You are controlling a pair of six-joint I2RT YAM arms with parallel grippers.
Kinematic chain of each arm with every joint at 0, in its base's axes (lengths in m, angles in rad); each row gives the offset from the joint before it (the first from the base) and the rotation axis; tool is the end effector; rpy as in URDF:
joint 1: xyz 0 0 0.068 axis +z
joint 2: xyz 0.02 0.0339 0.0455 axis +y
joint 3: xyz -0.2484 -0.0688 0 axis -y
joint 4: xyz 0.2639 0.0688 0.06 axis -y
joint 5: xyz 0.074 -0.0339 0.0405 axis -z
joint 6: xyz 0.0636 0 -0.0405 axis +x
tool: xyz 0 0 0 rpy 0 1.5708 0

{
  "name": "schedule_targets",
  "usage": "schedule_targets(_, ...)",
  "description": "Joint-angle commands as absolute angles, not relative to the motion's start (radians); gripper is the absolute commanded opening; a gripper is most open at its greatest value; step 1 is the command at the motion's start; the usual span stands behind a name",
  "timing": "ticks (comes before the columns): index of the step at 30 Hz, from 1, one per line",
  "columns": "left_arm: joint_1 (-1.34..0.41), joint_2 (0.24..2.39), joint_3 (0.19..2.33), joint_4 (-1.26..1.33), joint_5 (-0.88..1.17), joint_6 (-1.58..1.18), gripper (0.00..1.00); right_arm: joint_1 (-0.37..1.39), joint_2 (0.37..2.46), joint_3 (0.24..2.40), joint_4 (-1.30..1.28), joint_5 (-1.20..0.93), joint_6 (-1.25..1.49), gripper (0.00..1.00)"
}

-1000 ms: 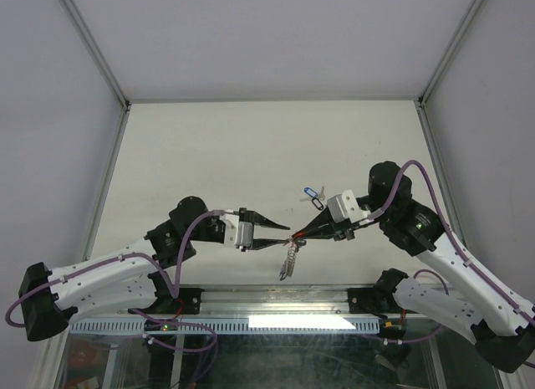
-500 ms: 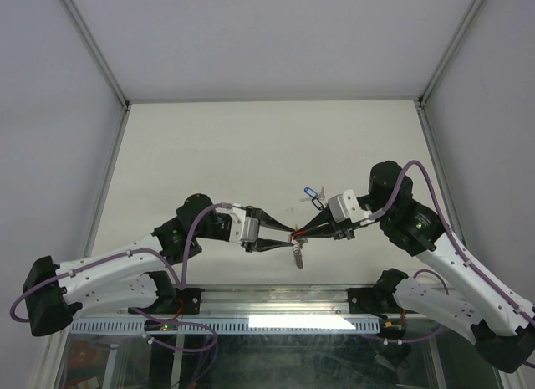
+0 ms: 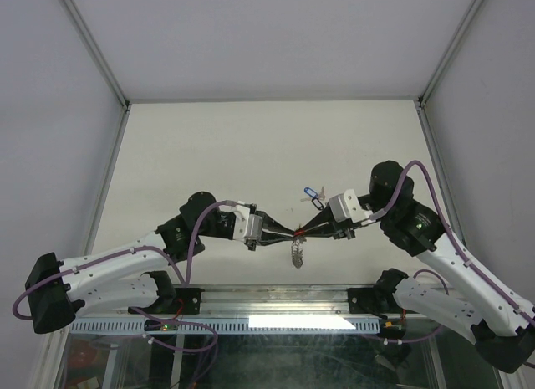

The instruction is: Put the keys on the keyring

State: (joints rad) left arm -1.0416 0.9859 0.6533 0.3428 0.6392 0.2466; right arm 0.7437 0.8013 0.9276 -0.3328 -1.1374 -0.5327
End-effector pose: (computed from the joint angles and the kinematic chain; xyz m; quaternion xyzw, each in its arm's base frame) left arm 0.1070 -0.2582 0.2924 0.5796 0.4000 -0.4650 0.5365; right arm 0.1081 0.1779 0.3640 -0.6623 0.3230 0.4716 0.4843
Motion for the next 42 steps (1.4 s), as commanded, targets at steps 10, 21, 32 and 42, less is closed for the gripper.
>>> schedule_targets(10, -1.049, 0.935, 0.694, 0.345, 0.608, 0.280, 0.00, 0.746, 0.752, 0.948, -0.327, -1.103, -0.555, 0.00)
schedule_targets(21, -1.049, 0.873, 0.676, 0.327, 0.561, 0.315, 0.00, 0.746, 0.711, 0.943, -0.439, -0.993, -0.611, 0.00)
schedule_targets(32, -1.049, 0.864, 0.685, 0.314, 0.569, 0.328, 0.00, 0.746, 0.691, 0.908, -0.454, -0.907, -0.631, 0.00)
schedule_targets(42, -1.049, 0.863, 0.688, 0.321, 0.565, 0.336, 0.00, 0.746, 0.701, 0.853, -0.403, -0.898, -0.598, 0.02)
